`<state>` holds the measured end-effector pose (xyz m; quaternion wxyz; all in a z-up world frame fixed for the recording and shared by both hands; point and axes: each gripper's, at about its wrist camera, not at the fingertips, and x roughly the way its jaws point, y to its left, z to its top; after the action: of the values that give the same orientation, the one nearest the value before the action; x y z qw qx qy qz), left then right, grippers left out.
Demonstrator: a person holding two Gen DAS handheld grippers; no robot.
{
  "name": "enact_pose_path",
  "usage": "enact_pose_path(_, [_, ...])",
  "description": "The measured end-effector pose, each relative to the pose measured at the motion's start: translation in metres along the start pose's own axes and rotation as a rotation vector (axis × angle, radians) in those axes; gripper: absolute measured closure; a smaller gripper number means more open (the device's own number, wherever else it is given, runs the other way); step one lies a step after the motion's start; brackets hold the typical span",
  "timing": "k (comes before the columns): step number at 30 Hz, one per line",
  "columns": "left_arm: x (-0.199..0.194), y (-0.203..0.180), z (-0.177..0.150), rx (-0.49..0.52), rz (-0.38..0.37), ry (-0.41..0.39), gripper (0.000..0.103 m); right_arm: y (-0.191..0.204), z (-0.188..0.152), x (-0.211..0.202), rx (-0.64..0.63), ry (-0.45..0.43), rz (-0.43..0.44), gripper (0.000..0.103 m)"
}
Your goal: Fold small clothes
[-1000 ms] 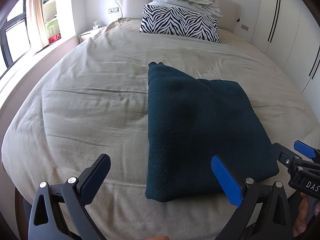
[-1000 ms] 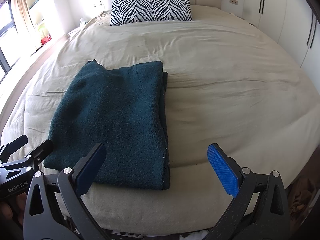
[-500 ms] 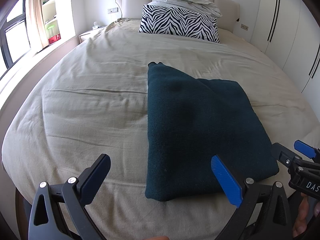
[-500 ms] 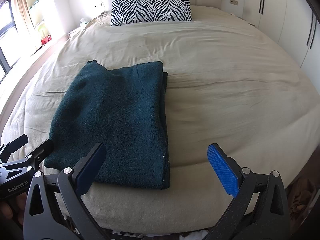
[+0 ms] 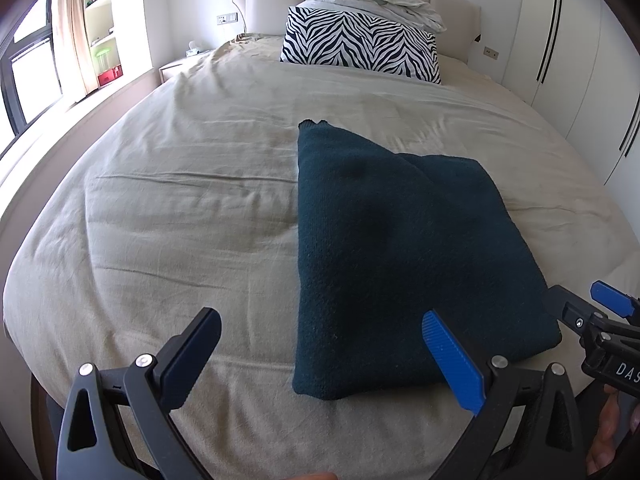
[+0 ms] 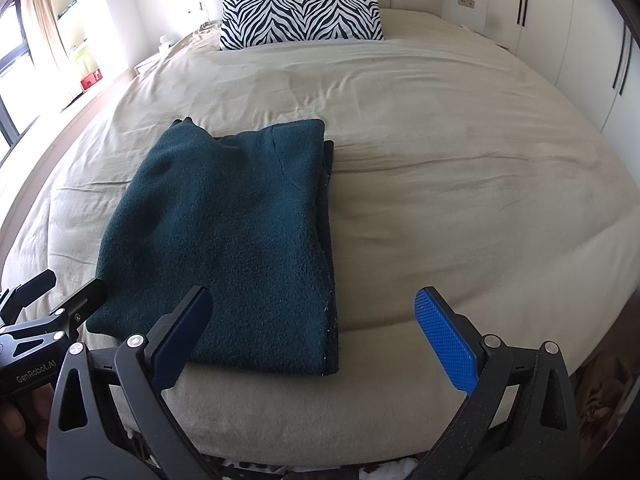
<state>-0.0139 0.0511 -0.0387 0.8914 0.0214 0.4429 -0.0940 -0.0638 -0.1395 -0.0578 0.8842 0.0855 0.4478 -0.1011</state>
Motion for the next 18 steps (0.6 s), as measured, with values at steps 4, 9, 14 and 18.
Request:
enact_pose_path(4, [0.0008,0.0008,-0.0003,-0.001,0.000,0.000,0.000,0.0001,-0.0001,0.0000,0.000,0.000,0.000,0.000])
enact_pose_path(9, [0.0007,0.0005,-0.0002,-0.001,-0.001,0.001,0.000,-0.0003,-0.0002,0.0003,0.000,0.001,0.001,0.000])
enact_pose_path(14, [0.0009,0.0015,-0.0008,-0.001,0.002,0.001,0.000,-0.0006,-0.0001,0.0007,0.001,0.001,0.001,0.000])
enact_pose_path(18, [0.0027,0.0036,-0.0019,-0.003,0.003,0.004,0.000,-0.0015,-0.0015,0.0011,0.000,0.003,0.001,0.000])
